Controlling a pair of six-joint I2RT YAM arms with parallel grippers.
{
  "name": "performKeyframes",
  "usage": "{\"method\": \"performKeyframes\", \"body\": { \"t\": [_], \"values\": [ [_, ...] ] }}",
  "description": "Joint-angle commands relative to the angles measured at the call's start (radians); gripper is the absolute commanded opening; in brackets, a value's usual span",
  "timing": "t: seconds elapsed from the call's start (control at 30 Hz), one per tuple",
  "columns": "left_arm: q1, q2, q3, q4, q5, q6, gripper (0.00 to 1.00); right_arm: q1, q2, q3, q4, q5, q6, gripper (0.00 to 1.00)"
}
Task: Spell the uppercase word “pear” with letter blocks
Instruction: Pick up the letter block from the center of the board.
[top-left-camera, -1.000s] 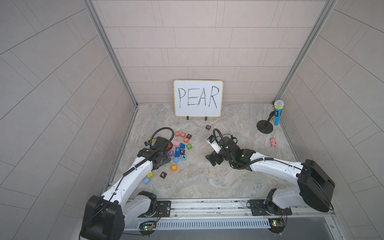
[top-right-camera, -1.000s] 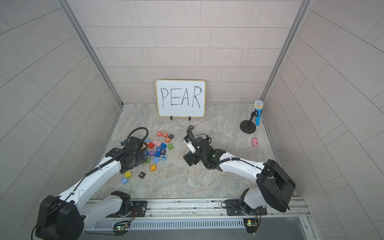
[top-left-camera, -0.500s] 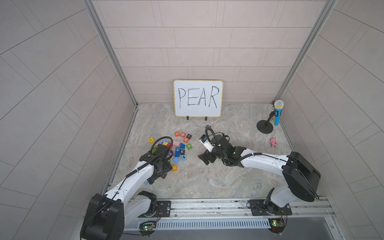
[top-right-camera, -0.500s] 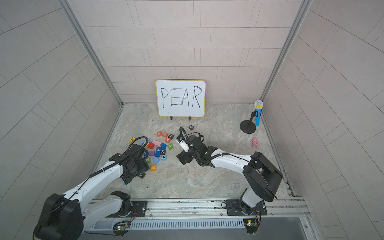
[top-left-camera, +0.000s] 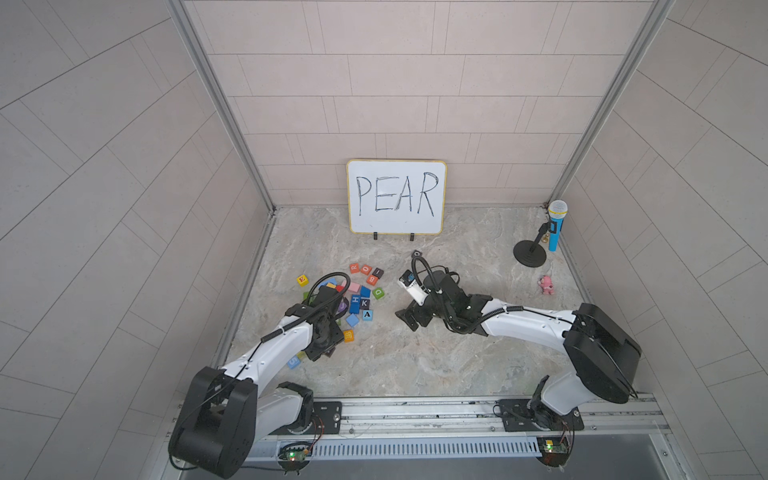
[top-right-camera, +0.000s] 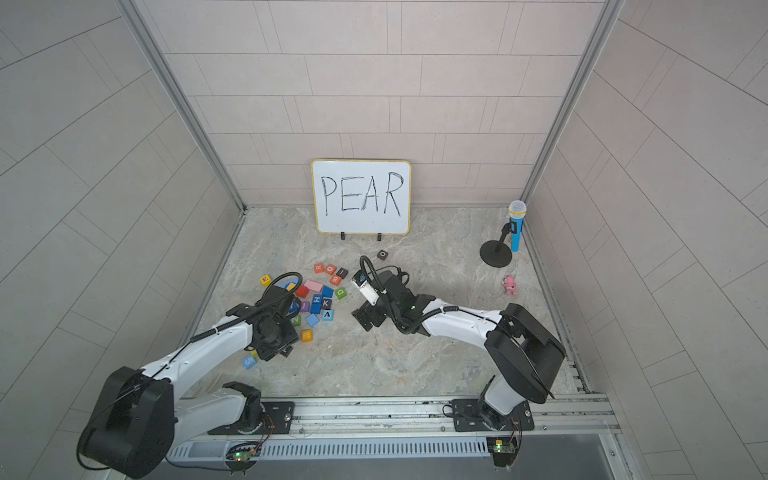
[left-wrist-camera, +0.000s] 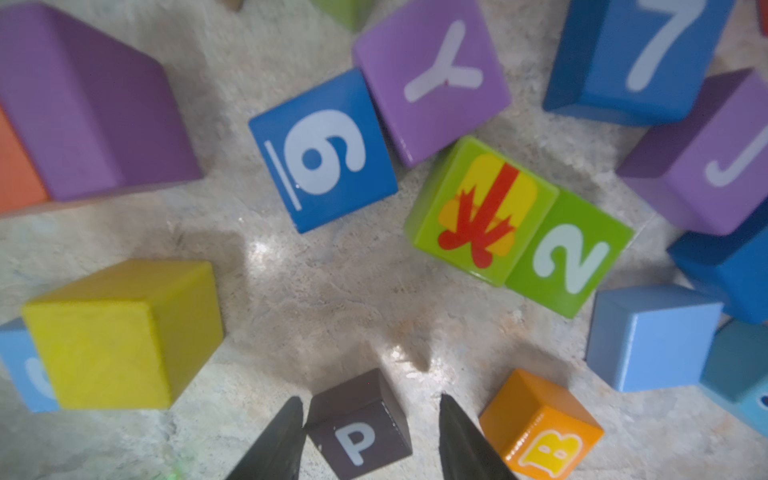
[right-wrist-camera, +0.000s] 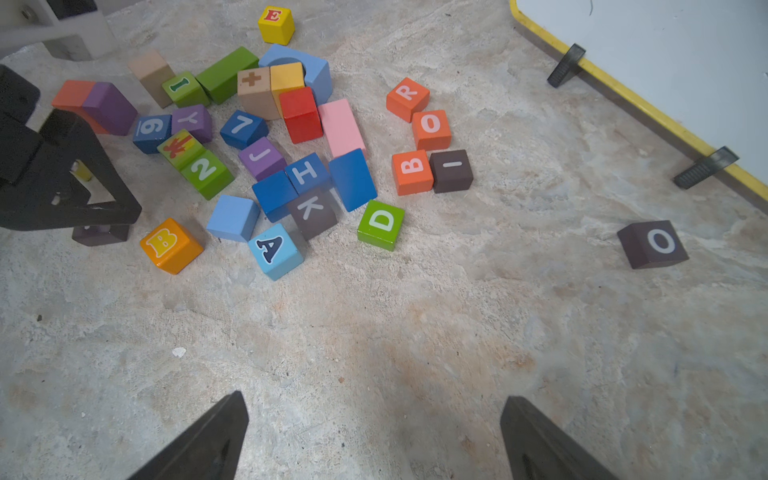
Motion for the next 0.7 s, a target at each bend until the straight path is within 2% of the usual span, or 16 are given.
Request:
{"method": "performKeyframes", "body": {
  "t": [0.0, 0.5, 0.67],
  "values": [
    [-0.002, 0.003, -0.017, -0.016, -0.020, 0.006, 0.54, 0.005, -0.007, -0.009, 0.006, 0.009, -0.006, 1.00],
    [-0.006, 0.005, -0.005, -0.095, -0.002, 0.009, 0.54, 0.005, 0.014, -0.013, 0.005, 0.015, -0.022, 1.00],
    [-0.014, -0.045, -0.013, -0.120, -0.017, -0.016, 0.53, 0.005, 0.034, -0.011, 0.014, 0.011, -0.023, 1.00]
  ]
}}
